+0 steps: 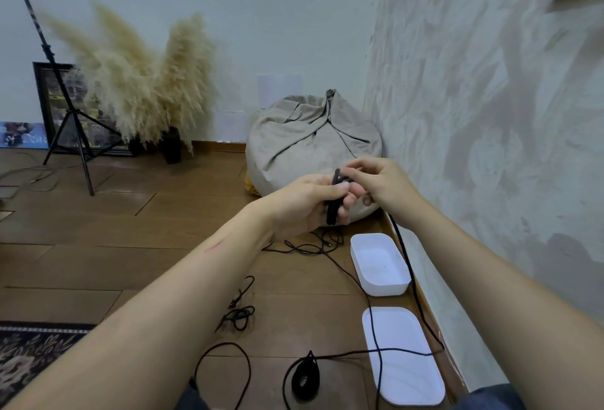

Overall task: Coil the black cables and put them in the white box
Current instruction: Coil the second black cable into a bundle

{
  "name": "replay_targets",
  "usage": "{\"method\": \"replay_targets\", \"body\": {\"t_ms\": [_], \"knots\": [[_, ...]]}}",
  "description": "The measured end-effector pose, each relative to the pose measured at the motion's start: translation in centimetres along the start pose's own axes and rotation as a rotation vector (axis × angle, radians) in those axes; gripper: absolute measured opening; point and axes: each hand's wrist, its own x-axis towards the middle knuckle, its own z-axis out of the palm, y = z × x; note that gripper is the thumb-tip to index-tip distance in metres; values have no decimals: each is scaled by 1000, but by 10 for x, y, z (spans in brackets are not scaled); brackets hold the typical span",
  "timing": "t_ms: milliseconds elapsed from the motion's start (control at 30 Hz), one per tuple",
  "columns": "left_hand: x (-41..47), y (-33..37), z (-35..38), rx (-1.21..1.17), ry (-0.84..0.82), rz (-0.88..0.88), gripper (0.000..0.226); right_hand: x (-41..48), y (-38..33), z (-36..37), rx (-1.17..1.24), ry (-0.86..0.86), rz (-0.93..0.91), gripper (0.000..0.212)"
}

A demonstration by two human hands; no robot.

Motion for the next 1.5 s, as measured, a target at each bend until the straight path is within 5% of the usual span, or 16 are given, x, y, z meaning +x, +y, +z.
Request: {"method": "replay_targets", "body": {"t_ms": [133, 233, 400, 567, 733, 900, 1100, 1500], "knots": [[6, 8, 5, -147, 120, 178, 18, -2, 1, 16, 30, -77, 29, 15], [13, 14, -3, -219, 366, 346, 20, -10, 6, 35, -133, -324, 92, 19], [18, -10, -26, 204, 749, 373, 20, -9, -7, 50, -473, -562, 1, 23], [20, -39, -31, 618, 842, 300, 17, -4, -23, 40, -731, -542, -30, 14], [23, -51, -38, 682, 632, 112, 28, 1, -22, 18, -899, -323, -162, 21], [23, -32, -15, 187, 354, 36, 42, -2, -15, 7, -552, -128, -254, 17], [13, -24, -19, 189, 205, 81, 22, 0, -12, 9, -349, -30, -219, 4], [16, -32, -10, 267, 301, 160, 23, -3, -15, 3, -218, -163, -116, 17]]}}
